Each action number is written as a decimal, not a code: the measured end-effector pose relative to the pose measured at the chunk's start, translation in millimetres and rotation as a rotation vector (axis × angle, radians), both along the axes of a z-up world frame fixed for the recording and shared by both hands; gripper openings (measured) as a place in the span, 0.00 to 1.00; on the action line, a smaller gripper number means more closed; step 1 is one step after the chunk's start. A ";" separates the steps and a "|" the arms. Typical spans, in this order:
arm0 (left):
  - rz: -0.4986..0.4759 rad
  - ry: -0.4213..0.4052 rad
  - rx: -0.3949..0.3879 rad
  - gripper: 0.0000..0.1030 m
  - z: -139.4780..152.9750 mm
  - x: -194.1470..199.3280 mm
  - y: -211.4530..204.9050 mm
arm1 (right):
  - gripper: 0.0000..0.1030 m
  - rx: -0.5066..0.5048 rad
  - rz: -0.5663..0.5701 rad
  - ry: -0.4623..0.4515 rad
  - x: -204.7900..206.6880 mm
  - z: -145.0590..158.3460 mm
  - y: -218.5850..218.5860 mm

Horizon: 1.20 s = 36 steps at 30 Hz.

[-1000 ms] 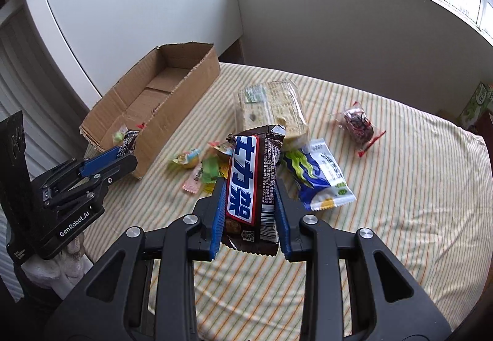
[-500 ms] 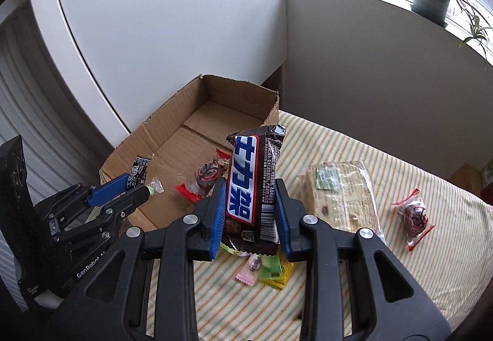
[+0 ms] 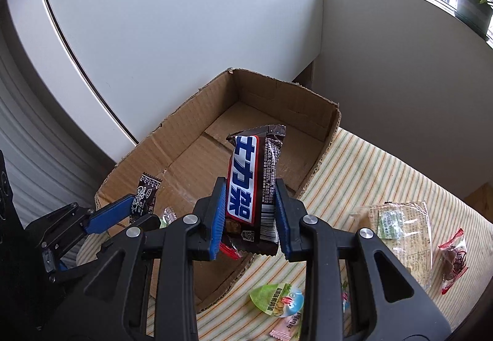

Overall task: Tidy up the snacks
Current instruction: 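Carry both items into the cardboard box and open both tools, then grasp the Snickers bar with the left tool while the right tool grasps the blue-white snack bag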

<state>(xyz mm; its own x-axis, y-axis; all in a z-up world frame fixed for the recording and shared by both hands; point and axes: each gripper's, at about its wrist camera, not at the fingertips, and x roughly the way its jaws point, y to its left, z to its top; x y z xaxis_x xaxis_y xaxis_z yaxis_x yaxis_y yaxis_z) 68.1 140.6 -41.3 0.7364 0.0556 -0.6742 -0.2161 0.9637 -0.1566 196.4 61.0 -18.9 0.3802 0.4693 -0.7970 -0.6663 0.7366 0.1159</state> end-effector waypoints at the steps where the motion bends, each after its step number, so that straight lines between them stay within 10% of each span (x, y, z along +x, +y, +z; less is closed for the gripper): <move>1: 0.002 0.000 0.001 0.25 0.1 0.2 0.4 | 0.29 0.000 0.002 0.004 1.6 -2.1 2.1; 6: 0.012 0.002 0.007 0.25 -0.9 1.1 1.6 | 0.30 -0.005 0.018 0.001 5.0 -6.7 8.8; 11: 0.022 0.008 0.002 0.33 -1.1 -0.1 3.3 | 0.68 0.013 0.016 -0.035 0.9 -0.6 6.8; 36: -0.068 -0.048 -0.002 0.43 8.9 -6.4 -33.6 | 0.68 -0.017 -0.118 -0.092 -25.7 38.7 -107.7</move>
